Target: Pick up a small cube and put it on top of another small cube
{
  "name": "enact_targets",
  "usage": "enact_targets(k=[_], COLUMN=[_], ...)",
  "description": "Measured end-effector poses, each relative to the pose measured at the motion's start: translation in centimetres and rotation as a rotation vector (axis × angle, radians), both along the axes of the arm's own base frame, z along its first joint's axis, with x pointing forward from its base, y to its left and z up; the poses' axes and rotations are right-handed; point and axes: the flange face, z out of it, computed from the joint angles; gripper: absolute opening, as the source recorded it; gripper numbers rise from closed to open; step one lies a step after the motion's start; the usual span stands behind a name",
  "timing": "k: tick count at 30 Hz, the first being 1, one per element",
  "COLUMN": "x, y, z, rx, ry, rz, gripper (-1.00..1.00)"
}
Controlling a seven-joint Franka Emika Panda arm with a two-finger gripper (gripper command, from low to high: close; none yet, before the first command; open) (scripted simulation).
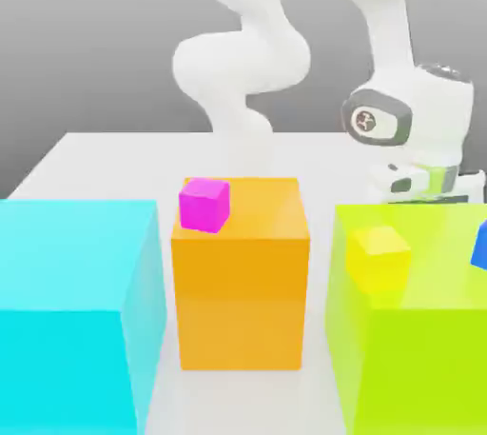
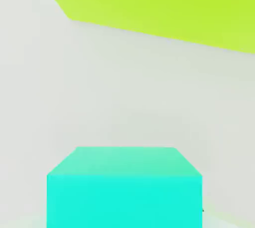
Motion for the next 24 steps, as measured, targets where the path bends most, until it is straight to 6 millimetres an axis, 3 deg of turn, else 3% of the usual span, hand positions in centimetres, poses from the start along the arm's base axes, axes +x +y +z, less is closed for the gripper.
enact_targets(k=[2,7,13,17,21,22,24], x=[0.5,4.4,8.7,15.3,22.4,24.2,25.3], y=[2.1,6.0,9.2,7.0,1.6,-0.5,-1.6], z=[1.8,7.2,15.0,20.0,24.9,25.2,23.3], rx=[0.014,0.032,0.055,0.04,0.01,-0.003,-0.013], ry=[-0.007,-0.009,-0.01,-0.007,0.0,0.005,0.01], rz=[0.072,0.22,0.408,0.44,0.43,0.4,0.388], gripper=[-1.0,-1.0,-1.0,-1.0,-1.0,-1.0,-1.0])
